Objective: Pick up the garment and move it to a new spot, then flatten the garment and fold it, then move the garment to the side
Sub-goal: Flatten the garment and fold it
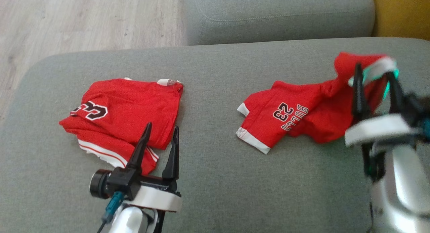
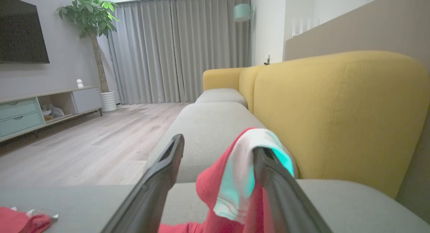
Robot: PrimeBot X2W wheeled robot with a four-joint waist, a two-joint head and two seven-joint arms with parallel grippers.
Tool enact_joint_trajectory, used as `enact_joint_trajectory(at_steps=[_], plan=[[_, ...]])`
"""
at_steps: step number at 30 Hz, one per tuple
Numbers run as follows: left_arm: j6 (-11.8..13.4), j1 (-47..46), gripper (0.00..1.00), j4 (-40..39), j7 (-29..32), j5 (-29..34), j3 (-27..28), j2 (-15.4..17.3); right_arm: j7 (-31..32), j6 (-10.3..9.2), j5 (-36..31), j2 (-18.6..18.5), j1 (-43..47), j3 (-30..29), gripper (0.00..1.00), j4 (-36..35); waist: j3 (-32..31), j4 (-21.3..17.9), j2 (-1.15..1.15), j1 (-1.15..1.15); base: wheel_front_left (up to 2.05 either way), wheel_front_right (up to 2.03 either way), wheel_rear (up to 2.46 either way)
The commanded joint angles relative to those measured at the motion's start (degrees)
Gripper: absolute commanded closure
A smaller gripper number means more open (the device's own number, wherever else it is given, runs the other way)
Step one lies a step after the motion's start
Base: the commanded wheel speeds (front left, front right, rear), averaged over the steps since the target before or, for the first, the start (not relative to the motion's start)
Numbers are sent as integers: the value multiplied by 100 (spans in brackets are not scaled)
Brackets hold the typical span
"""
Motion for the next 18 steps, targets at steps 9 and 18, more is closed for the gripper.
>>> enact_joint_trajectory(at_steps=[9,18], plan=[[11,-111,0,-218,-55,-8,163,-5,-166,-4,944,68,1292,752,0,-941,45,31,0,1,0,0,0],[-12,-205,0,-205,-55,-18,122,-5,76,-4,754,69,1201,1383,0,-1153,221,215,0,1,0,0,0]])
